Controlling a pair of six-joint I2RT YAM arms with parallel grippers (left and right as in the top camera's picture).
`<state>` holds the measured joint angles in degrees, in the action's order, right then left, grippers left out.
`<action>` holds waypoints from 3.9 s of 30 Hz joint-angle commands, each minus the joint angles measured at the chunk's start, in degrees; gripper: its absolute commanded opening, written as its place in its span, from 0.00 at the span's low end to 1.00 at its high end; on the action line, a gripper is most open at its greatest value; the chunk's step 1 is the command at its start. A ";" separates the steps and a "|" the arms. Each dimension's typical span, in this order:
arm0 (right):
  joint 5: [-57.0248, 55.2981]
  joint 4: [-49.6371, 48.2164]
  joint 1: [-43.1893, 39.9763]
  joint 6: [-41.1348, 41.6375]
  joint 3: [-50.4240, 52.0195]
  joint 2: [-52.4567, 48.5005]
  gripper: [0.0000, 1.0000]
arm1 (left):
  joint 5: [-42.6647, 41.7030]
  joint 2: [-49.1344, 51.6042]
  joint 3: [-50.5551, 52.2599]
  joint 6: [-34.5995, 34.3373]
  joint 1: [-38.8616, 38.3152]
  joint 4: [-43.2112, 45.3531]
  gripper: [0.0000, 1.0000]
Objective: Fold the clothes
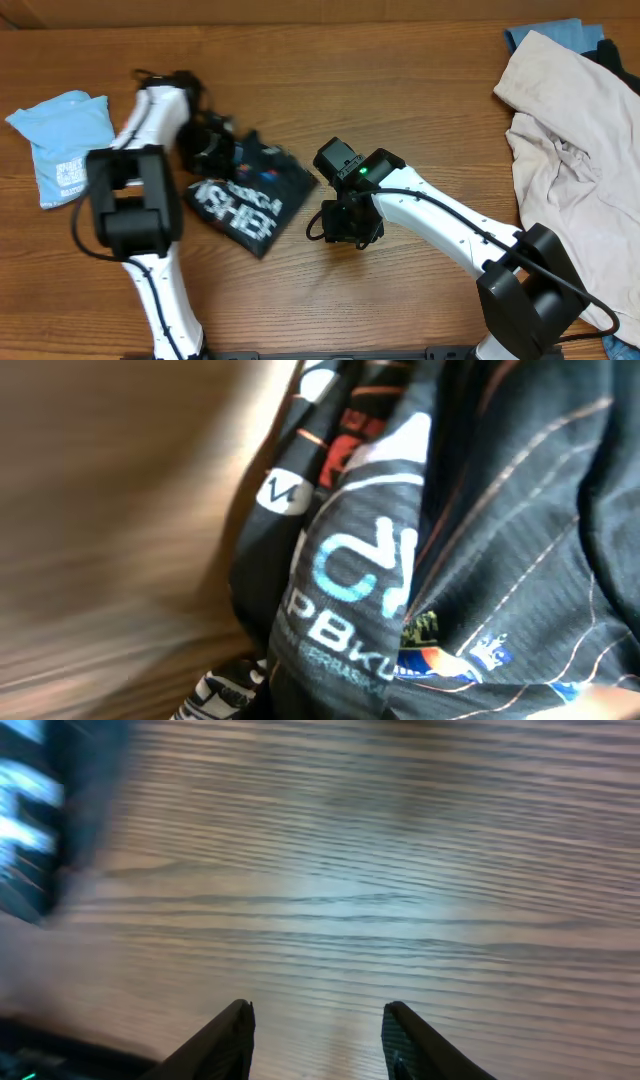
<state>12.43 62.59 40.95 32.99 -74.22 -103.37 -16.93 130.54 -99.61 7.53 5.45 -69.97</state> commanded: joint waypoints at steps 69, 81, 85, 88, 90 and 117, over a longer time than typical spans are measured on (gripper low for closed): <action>-8.52 8.57 -12.63 -3.43 -4.09 8.55 0.46 | 19.21 -4.20 -21.94 -6.25 30.64 11.98 0.08; -8.55 8.68 -12.63 -3.43 -4.09 8.55 0.46 | 19.17 -4.20 -21.62 -6.27 30.62 11.72 0.72; -8.55 8.68 -12.63 -3.43 -4.09 8.55 0.46 | 18.34 -4.20 -21.62 -6.29 30.62 11.50 0.70; -8.55 8.68 -12.63 -3.45 -4.09 8.55 0.46 | 18.34 -4.20 -21.62 -6.32 30.62 11.08 0.70; -8.57 8.63 -12.63 -3.45 -4.09 8.55 0.46 | 17.81 -4.20 -21.62 -6.47 30.58 10.84 0.70; -9.90 9.33 -12.63 -3.48 -4.09 8.55 0.46 | 19.21 -4.20 -2.23 -13.55 33.16 19.89 0.36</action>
<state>3.84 71.90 28.53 29.76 -76.88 -96.36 1.93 126.32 -102.37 -3.95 37.76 -49.95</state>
